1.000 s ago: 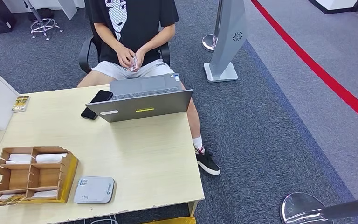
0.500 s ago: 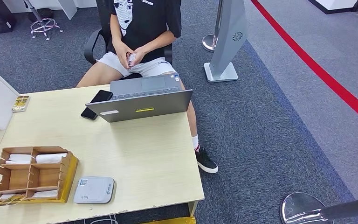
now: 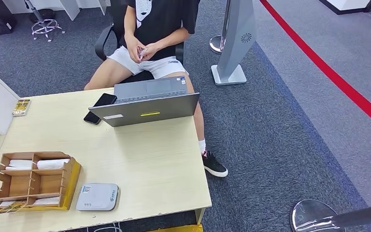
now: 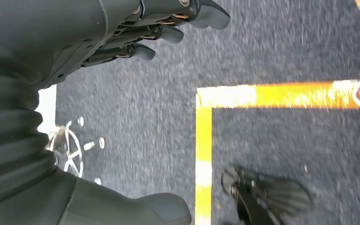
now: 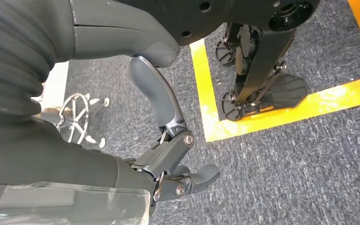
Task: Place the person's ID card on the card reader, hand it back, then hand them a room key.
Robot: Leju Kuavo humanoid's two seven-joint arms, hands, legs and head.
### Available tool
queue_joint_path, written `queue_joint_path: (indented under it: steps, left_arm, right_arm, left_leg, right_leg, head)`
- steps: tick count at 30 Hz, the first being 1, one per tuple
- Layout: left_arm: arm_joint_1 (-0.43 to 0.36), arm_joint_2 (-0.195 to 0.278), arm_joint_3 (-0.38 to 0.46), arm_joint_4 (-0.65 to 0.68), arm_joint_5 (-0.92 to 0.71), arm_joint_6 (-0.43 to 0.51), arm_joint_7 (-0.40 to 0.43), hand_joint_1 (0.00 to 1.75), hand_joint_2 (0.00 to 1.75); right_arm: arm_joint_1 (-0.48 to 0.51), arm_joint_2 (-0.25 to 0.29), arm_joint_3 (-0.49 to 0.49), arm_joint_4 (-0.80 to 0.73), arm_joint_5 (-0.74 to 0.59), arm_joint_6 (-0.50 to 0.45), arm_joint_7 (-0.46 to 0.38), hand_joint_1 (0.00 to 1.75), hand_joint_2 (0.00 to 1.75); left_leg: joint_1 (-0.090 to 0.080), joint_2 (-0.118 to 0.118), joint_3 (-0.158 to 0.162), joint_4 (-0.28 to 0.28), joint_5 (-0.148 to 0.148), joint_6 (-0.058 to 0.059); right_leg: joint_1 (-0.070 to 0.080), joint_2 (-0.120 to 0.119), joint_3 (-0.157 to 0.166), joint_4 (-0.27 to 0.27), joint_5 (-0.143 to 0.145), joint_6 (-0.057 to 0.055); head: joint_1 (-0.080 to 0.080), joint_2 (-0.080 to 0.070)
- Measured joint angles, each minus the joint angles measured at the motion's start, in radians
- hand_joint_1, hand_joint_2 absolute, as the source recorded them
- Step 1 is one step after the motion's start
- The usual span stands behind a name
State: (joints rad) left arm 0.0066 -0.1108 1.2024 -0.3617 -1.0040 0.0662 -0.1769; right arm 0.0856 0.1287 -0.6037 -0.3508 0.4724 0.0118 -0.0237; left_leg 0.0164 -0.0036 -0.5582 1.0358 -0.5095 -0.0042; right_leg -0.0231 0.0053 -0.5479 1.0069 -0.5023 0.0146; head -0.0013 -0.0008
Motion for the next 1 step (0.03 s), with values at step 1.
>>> queue_joint_path:
  steps: [1]
  left_arm:
    - [-0.003,0.004,0.000,0.014,-0.001,0.000,-0.001,0.00,1.75]
  right_arm:
    - [-0.003,-0.002,0.001,0.008,-0.002,-0.001,-0.003,0.00,1.75]
  left_leg:
    - [0.000,0.000,0.000,0.000,0.000,0.000]
  right_leg:
    - [0.000,0.000,0.000,0.000,0.000,0.000]
  head:
    - [0.000,0.000]
